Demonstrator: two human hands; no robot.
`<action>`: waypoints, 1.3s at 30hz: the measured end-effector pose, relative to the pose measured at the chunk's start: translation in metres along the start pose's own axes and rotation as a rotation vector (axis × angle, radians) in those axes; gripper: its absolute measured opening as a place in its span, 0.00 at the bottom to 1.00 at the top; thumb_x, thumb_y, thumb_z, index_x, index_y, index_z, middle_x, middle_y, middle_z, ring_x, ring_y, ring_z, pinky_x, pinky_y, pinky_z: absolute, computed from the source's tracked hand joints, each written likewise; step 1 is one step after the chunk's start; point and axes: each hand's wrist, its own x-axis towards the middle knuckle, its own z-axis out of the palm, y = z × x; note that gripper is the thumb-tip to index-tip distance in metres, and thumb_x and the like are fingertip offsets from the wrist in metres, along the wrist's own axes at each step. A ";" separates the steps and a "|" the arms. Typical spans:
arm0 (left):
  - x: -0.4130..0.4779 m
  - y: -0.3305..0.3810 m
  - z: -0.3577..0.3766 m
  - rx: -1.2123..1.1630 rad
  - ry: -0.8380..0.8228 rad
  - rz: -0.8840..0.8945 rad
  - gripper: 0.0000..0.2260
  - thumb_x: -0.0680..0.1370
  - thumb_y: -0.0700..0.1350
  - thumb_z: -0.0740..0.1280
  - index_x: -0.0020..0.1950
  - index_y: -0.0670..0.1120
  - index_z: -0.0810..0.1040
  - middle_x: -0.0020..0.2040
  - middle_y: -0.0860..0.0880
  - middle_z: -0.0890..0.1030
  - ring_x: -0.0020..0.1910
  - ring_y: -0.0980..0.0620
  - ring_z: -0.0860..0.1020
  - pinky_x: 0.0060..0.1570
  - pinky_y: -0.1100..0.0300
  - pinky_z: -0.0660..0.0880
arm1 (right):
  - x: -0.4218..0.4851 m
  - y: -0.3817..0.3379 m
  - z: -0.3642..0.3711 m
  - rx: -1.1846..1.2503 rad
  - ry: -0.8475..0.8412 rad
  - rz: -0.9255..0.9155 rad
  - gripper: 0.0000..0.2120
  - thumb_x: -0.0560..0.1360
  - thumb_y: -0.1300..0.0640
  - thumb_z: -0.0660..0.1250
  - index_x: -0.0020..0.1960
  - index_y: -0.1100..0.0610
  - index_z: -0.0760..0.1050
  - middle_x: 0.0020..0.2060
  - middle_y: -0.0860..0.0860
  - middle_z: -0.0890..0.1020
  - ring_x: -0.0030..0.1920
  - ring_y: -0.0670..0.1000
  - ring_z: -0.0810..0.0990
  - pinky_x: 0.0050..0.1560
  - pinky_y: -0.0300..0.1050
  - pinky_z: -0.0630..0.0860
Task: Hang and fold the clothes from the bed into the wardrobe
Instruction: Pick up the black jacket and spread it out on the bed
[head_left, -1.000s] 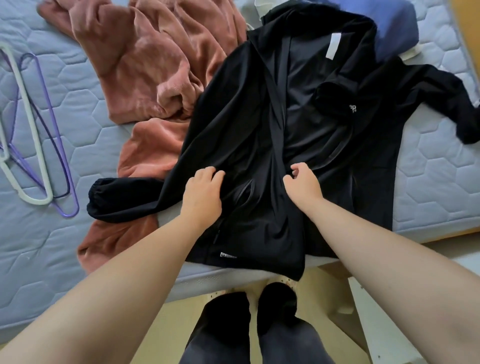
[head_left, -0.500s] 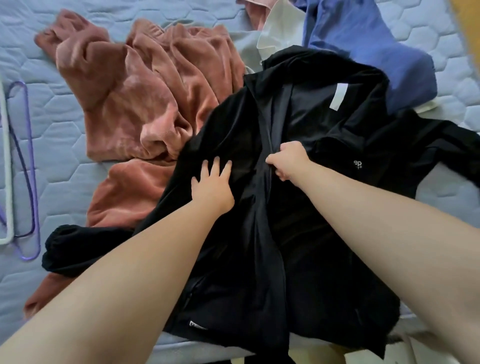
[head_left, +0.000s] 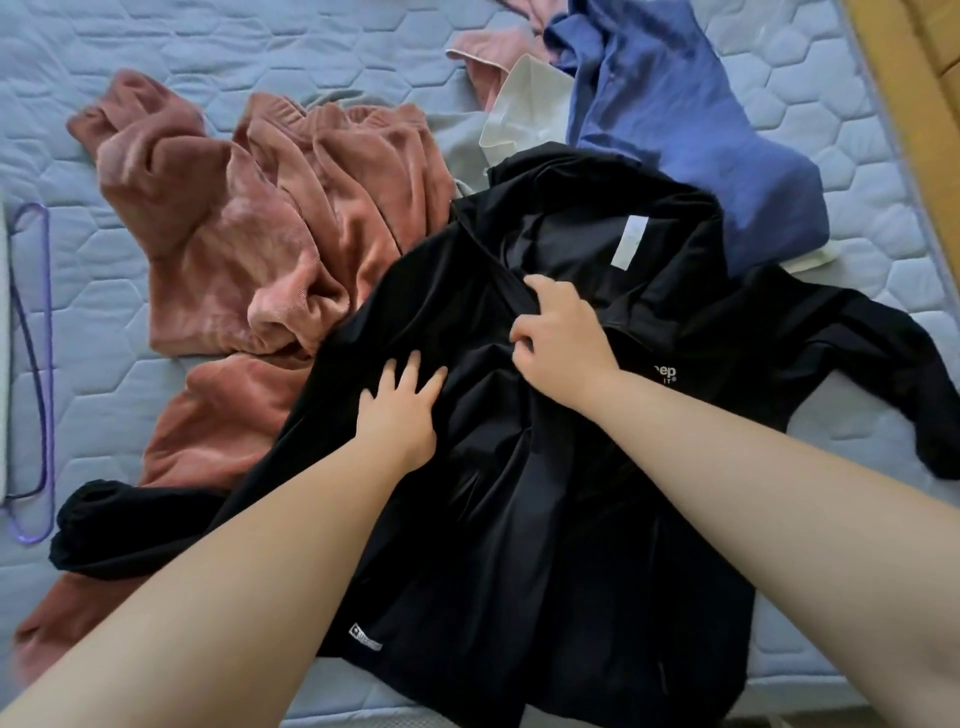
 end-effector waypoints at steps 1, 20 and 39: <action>0.000 0.001 0.001 0.006 -0.010 0.002 0.37 0.77 0.44 0.61 0.78 0.57 0.41 0.78 0.48 0.38 0.77 0.43 0.41 0.72 0.41 0.54 | 0.005 -0.001 0.005 -0.006 -0.126 0.001 0.11 0.75 0.56 0.63 0.54 0.55 0.82 0.73 0.59 0.63 0.70 0.61 0.62 0.67 0.58 0.65; 0.004 -0.007 -0.001 -0.311 -0.120 -0.139 0.33 0.79 0.46 0.61 0.79 0.51 0.47 0.79 0.49 0.42 0.77 0.47 0.44 0.73 0.43 0.56 | -0.001 0.038 -0.014 0.324 0.081 0.798 0.18 0.77 0.57 0.60 0.66 0.59 0.73 0.64 0.56 0.74 0.64 0.57 0.72 0.62 0.45 0.69; -0.072 -0.002 0.058 -0.174 0.197 0.208 0.27 0.77 0.46 0.61 0.77 0.51 0.59 0.74 0.46 0.63 0.70 0.46 0.62 0.67 0.53 0.63 | -0.102 -0.029 0.036 0.420 -0.231 0.829 0.10 0.75 0.59 0.64 0.56 0.59 0.70 0.51 0.53 0.77 0.51 0.56 0.77 0.46 0.44 0.70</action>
